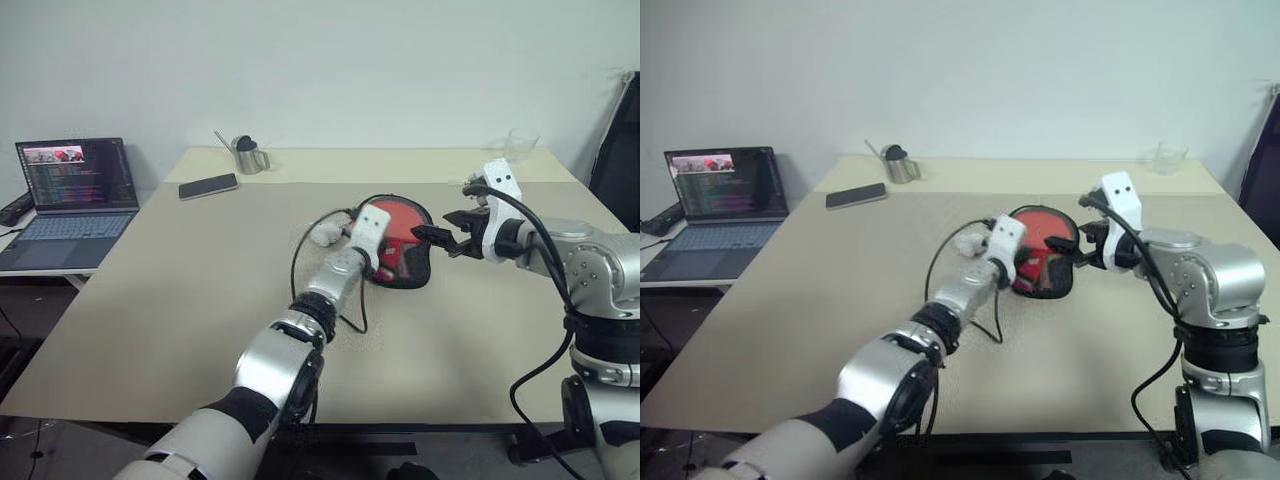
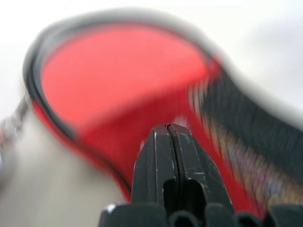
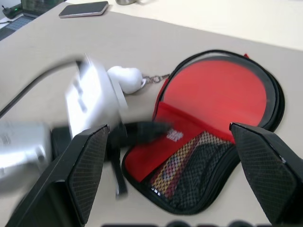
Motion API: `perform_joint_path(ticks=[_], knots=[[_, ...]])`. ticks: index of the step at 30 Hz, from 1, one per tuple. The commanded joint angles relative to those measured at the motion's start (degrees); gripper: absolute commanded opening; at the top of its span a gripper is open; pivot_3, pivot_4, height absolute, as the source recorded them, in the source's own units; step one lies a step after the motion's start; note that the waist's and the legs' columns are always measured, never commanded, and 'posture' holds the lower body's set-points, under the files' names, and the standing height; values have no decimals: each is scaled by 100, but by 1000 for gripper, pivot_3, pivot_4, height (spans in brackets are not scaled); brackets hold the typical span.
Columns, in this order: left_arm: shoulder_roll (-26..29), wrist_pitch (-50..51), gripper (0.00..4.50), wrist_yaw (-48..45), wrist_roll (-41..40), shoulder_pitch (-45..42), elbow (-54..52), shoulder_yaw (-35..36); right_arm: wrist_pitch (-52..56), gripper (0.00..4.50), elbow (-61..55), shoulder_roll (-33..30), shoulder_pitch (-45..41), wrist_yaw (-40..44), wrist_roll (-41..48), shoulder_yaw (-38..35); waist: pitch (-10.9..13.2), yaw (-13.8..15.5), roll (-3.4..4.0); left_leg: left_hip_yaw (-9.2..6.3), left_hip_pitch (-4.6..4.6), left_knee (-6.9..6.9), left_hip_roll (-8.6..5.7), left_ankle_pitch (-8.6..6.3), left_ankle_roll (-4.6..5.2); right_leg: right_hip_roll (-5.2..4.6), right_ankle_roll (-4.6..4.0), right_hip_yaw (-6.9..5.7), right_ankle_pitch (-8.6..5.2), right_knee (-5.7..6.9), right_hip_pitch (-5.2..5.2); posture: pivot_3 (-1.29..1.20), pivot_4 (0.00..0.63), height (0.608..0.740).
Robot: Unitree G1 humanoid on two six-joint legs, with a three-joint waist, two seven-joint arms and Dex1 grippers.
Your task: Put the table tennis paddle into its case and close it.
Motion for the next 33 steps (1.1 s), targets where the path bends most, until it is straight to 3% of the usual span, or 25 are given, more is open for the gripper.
perform_joint_path(ticks=[1, 4, 8, 13, 16, 27, 33], knots=[[523, -14, 44, -1244, -480, 161, -1378, 203, 74, 4500, 128, 404, -20, -372, 27, -469, 0, -12, 0, 3, 1, 0, 0, 0, 0, 0, 0, 4, 0, 3, -1, 0, 150, 740], [1210, 997, 44, -2623, -1135, 907, -3275, 121, 61, 4500, 526, 922, 86, -904, -181, -787, -4, -37, 5, 6, 1, 0, 1, 0, 0, 1, -1, 12, 0, 5, -2, 0, 150, 740], [2478, 2169, 44, -4013, -1732, 2096, -5507, -128, -478, 4500, 1049, 1211, 334, -1256, -565, -613, -6, -140, 9, 3, 0, -4, 0, 0, 0, 3, -1, 18, 0, 3, -7, 0, 150, 740], [3246, 3261, 44, -4175, -2457, 2811, -6575, 359, -1050, 4500, 1808, 1412, 277, -1384, -823, -584, -5, -135, 9, 4, 1, 5, 0, 1, 2, 18, -5, 20, 3, 11, -9, 0, 150, 740], [3392, 3705, 623, -4000, -2762, 3004, -6904, 594, -1248, 4500, 2194, 1491, 223, -1324, -818, -606, -5, -129, 9, 1, 6, 8, 0, 2, 3, 31, -5, 17, 8, 11, -1, 0, 150, 740], [3756, 4311, 4477, -3582, -3182, 3717, -7805, 868, -1168, 4500, 3041, 1869, 18, -1409, -324, -1302, -6, -158, 9, 11, 20, 6, 13, 2, 2, 43, -8, 29, 9, 11, 5, 0, 150, 740], [3815, 4403, 4477, -3425, -3301, 3882, -8046, 935, -845, 4500, 3381, 2159, -121, -1598, 118, -1957, -6, -160, 9, 17, 57, 0, 21, 0, 3, 45, -11, 36, 10, 7, 35, 0, 150, 740]])
